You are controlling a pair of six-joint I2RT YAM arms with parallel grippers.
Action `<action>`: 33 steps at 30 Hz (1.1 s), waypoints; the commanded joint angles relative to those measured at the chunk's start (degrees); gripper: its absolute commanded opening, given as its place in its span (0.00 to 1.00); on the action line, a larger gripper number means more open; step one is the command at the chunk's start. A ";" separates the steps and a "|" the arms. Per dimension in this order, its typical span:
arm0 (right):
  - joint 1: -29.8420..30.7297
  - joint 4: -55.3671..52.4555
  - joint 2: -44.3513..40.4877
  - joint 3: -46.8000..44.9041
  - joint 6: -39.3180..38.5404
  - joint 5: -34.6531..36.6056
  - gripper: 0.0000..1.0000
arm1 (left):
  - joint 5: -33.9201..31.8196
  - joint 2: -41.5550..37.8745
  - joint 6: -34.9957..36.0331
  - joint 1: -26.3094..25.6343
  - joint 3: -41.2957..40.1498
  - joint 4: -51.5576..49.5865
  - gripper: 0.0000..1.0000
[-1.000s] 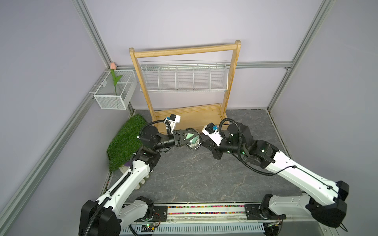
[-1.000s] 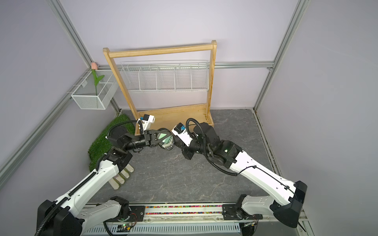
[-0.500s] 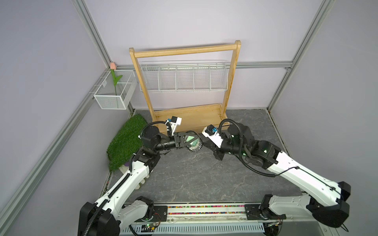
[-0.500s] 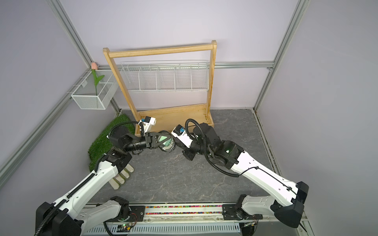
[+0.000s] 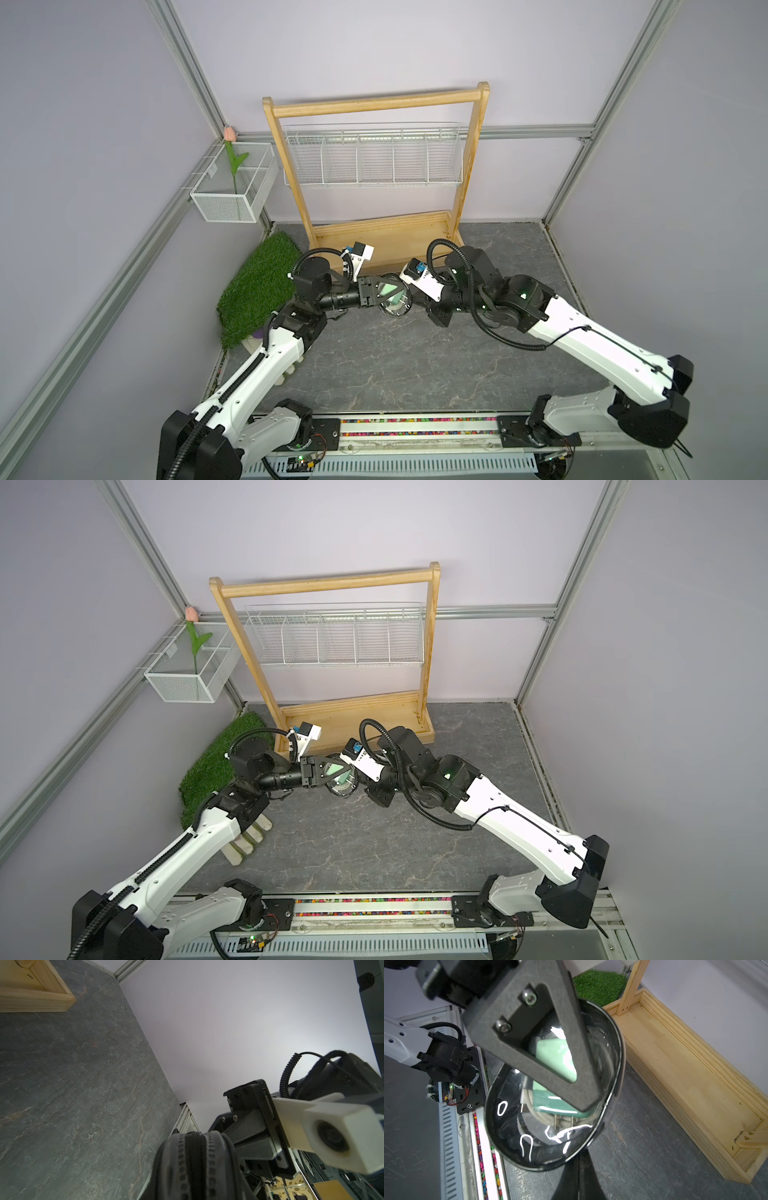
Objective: Pack away charging kits
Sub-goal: Zip the zipper on the storage bag, then place the storage bag at the center of the board.
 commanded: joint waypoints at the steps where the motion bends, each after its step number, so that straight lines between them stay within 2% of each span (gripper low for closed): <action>1: -0.75 4.63 -0.27 2.80 -0.76 0.76 0.21 | 0.35 -2.01 2.41 0.77 0.24 -5.66 0.00; 4: -0.86 1.75 -2.62 0.21 -0.43 3.78 0.43 | -7.63 -0.89 3.29 1.93 -0.13 -8.10 0.00; 7: -2.43 0.13 -6.13 -4.55 1.06 5.98 0.49 | -12.34 2.37 0.33 0.48 -4.50 -1.98 0.00; 11: -6.29 -1.04 -8.85 -8.32 5.27 4.34 0.53 | -23.24 8.96 5.15 -8.08 -6.97 0.84 0.00; 13: -7.59 -0.34 -9.74 -9.37 7.41 4.11 0.57 | -24.18 15.94 4.48 -11.22 -7.99 7.61 0.00; 17: -9.74 2.06 -10.39 -10.83 10.51 1.01 0.60 | -24.37 27.34 2.09 -14.06 -7.43 16.97 0.00; 23: -11.37 5.01 -9.46 -11.99 12.32 -1.78 0.65 | -27.15 35.52 5.01 -15.84 -4.95 15.49 0.02; 26: -12.30 6.41 -8.67 -12.82 12.93 -3.14 0.68 | -30.30 37.35 8.64 -15.75 -4.20 9.31 0.20; 27: -12.52 6.59 -8.43 -12.86 13.03 -3.24 0.99 | -31.40 37.52 10.09 -15.83 -3.82 6.91 0.33; 28: -12.72 6.74 -8.23 -13.02 13.15 -3.24 0.89 | -32.26 37.31 10.78 -15.76 -3.89 5.31 0.44; 30: -13.14 7.07 -8.27 -13.19 13.01 -3.85 0.89 | -35.38 36.07 12.53 -15.71 -3.70 1.22 0.61; 32: -13.51 7.41 -8.53 -13.21 13.17 -3.77 0.89 | -38.46 34.41 14.71 -15.50 -2.99 -3.82 0.83; 33: -13.78 7.40 -8.70 -13.06 13.27 -3.57 0.89 | -40.49 33.05 15.92 -15.40 -2.41 -6.82 1.00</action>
